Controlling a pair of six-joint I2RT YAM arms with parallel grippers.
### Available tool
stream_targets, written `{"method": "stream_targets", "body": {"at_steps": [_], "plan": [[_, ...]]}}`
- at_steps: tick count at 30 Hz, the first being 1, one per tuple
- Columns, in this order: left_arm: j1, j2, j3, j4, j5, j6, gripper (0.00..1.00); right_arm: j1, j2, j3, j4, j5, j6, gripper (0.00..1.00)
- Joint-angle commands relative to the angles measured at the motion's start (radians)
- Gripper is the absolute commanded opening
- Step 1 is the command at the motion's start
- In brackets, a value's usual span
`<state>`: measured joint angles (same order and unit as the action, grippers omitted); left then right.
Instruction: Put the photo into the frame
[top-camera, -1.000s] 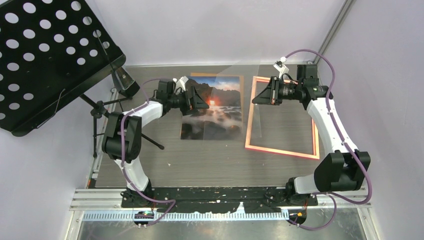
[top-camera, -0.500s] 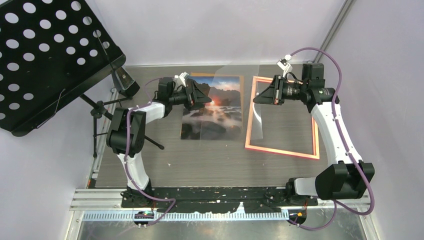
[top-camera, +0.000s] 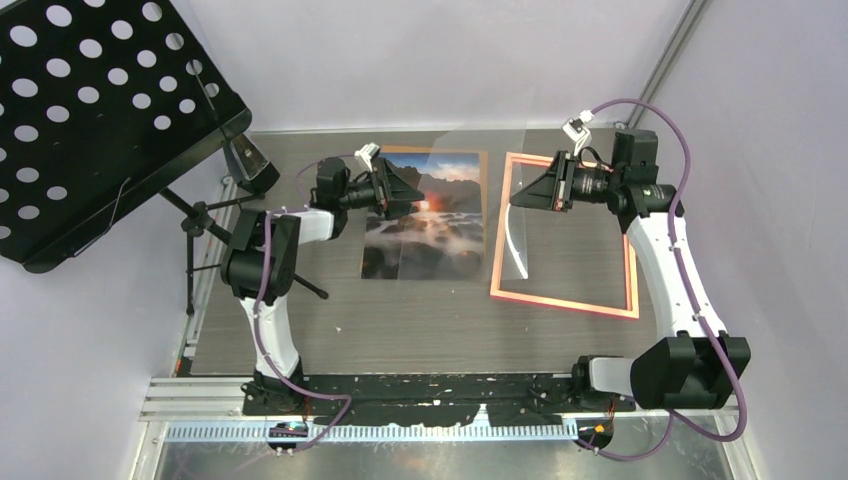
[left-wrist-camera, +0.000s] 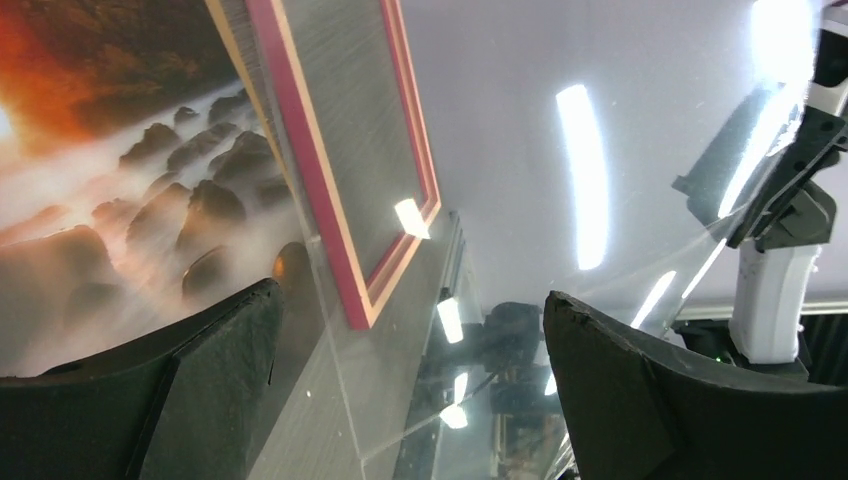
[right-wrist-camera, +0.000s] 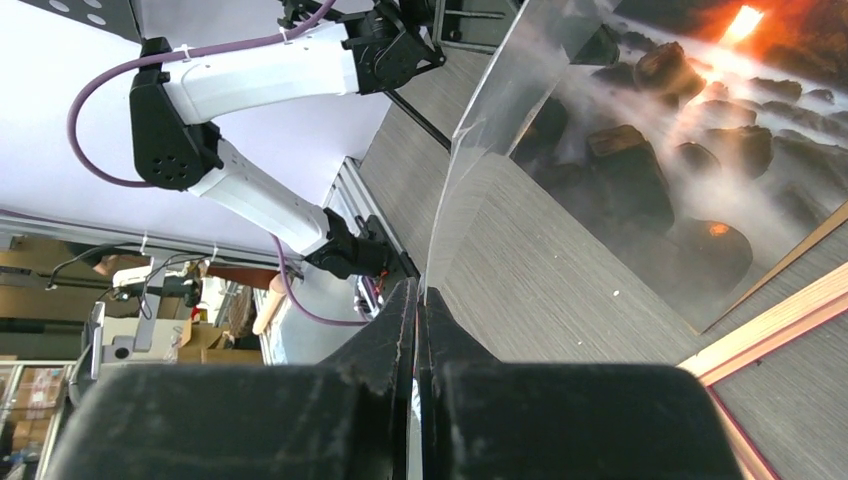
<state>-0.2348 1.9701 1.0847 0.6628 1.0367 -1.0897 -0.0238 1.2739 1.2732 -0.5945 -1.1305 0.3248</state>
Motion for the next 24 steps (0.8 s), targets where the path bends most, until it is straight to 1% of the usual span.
{"method": "stream_targets", "body": {"at_steps": [1,3,6,9,12,15,20,24], "plan": [[-0.029,0.019,0.000,0.252,0.075,-0.165,0.99,-0.004,-0.033,-0.037,0.116,-0.062,0.043,0.06],[-0.045,0.030,0.002,0.295,0.082,-0.207,0.99,-0.004,-0.039,-0.059,0.142,-0.069,0.058,0.06],[-0.058,0.048,0.007,0.363,0.085,-0.273,0.94,-0.004,-0.050,-0.073,0.163,-0.075,0.075,0.05],[-0.058,0.064,0.010,0.426,0.090,-0.331,0.87,-0.008,-0.060,-0.081,0.166,-0.077,0.072,0.06],[-0.058,0.066,0.008,0.452,0.101,-0.353,0.80,-0.014,-0.064,-0.088,0.166,-0.076,0.062,0.05],[-0.058,0.059,0.001,0.455,0.107,-0.355,0.71,-0.025,-0.062,-0.101,0.162,-0.073,0.048,0.05],[-0.058,0.058,0.004,0.495,0.121,-0.380,0.50,-0.039,-0.048,-0.099,0.106,-0.052,-0.020,0.06],[-0.057,0.059,0.007,0.518,0.131,-0.395,0.40,-0.072,-0.030,-0.096,0.058,-0.043,-0.077,0.05]]}}
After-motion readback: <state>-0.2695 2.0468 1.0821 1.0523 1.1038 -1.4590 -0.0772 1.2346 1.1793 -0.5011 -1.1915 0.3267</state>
